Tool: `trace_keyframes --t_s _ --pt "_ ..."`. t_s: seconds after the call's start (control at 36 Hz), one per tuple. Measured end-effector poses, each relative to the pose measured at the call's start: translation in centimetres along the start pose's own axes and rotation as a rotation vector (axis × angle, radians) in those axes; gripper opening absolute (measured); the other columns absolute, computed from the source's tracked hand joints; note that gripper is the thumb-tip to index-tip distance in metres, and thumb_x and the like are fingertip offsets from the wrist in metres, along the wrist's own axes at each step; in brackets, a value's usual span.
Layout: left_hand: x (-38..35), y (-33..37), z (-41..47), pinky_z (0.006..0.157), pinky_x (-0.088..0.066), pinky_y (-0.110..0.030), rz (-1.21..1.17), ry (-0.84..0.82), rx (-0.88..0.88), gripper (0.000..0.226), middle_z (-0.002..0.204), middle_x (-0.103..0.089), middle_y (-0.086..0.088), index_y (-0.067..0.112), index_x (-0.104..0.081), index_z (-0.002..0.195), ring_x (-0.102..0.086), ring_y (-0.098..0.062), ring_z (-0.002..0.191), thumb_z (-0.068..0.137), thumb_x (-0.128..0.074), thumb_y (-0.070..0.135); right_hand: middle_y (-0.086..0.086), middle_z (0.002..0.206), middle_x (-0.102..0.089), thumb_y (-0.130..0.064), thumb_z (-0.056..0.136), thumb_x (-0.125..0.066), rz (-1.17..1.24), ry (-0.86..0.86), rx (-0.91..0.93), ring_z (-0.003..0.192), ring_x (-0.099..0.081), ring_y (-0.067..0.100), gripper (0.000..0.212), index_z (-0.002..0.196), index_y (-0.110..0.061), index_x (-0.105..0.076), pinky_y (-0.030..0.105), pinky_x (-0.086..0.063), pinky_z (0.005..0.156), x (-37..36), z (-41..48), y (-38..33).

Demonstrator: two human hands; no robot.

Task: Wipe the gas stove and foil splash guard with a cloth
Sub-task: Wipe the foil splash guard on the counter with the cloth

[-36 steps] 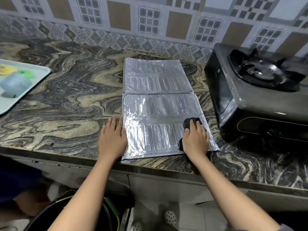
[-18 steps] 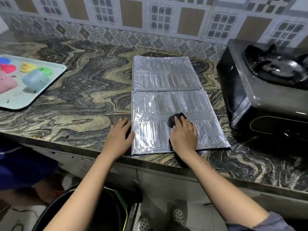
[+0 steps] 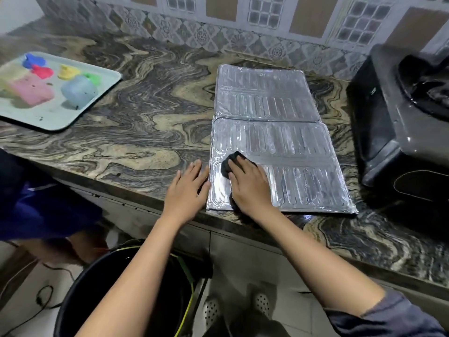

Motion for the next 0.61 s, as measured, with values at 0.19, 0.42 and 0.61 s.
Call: trace_keyframes --t_s 0.19,0.42,0.61 --pt "0.0 0.4 0.0 0.119 -0.002 -0.033 0.019 0.008 0.023 0.049 0.158 -0.011 0.006 0.025 -0.024 0.148 -0.004 -0.008 0.146 0.1 -0.027 0.036 0.005 0.149 -0.036 -0.036 0.088 -0.02 -0.009 -0.036 0.057 0.139 -0.03 0.022 0.057 0.139 -0.02 -0.04 0.038 -0.013 0.116 -0.4 -0.5 -0.9" --pt "0.1 0.5 0.0 0.119 -0.003 -0.032 0.032 0.027 0.031 0.048 0.158 -0.013 0.005 0.023 -0.027 0.147 -0.005 -0.009 0.146 0.1 -0.028 0.034 0.009 0.139 -0.051 -0.036 0.086 -0.022 0.049 -0.038 0.187 0.129 -0.046 0.026 0.057 0.13 -0.016 -0.052 0.042 -0.022 0.113 -0.5 -2.1 -1.3" --pt "0.1 0.7 -0.2 0.118 -0.004 -0.031 0.016 0.062 0.033 0.048 0.157 -0.015 0.005 0.024 -0.029 0.146 -0.008 -0.008 0.146 0.099 -0.031 0.034 0.005 0.128 -0.061 -0.032 0.085 -0.041 0.103 -0.04 0.315 0.118 -0.057 0.024 0.043 0.119 -0.02 -0.063 0.041 -0.037 0.106 0.7 -3.6 1.4"
Point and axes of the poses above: each hand's wrist, its own z-axis towards the middle knuckle, its own x-axis out of the back of the hand, y = z × x, the point moved 3 cm from there along z, towards the middle knuckle
